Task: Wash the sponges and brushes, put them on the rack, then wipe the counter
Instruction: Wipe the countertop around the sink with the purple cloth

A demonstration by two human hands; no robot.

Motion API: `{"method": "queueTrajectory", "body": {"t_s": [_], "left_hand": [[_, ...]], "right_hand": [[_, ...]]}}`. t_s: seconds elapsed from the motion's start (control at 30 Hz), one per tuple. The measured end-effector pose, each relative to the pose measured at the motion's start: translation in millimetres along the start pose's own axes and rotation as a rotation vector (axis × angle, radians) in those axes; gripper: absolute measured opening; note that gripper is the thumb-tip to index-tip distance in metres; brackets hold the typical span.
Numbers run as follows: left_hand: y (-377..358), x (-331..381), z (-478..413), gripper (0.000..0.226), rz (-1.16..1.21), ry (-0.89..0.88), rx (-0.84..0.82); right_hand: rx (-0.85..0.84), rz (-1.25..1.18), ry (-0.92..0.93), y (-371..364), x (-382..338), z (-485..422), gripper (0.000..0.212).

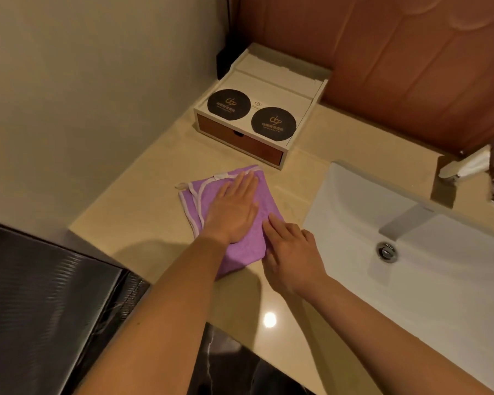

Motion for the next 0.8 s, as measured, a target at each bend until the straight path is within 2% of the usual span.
{"method": "queueTrajectory", "body": {"t_s": [0.17, 0.23, 0.33, 0.4, 0.57, 0.8], "left_hand": [[-7.8, 22.8, 18.8, 0.058, 0.026, 0.034, 0.010], [-8.9, 30.8, 24.7, 0.058, 0.020, 0.059, 0.025], [-10.6, 43.8, 29.9, 0.058, 0.004, 0.083, 0.036], [-12.2, 52.9, 31.1, 0.058, 0.002, 0.082, 0.031], [-17.0, 73.0, 25.6, 0.060, 0.009, 0.098, 0.025], [-21.0, 109.6, 2.4, 0.060, 0.056, 0.095, 0.025]], "right_hand": [[0.126, -0.247, -0.085, 5.6, 27.6, 18.6, 0.044], [0.190, -0.298, -0.180, 5.6, 39.8, 25.4, 0.047], [0.093, -0.502, -0.369, 1.1, 53.8, 38.2, 0.061], [0.036, -0.690, -0.408, -4.9, 58.0, 44.2, 0.059], [0.229, -0.969, -0.520, -9.9, 75.7, 50.1, 0.047], [0.431, -1.065, -0.596, -6.8, 112.3, 54.7, 0.040]]}}
Point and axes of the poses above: each hand's wrist, its own z-axis away from the middle knuckle, its own y-axis out of the back of the hand, x = y × z, the point moved 2 cm from there along -z, towards the middle knuckle, and after that the axes turned 10 degrees about y, right-handed, at the moved point
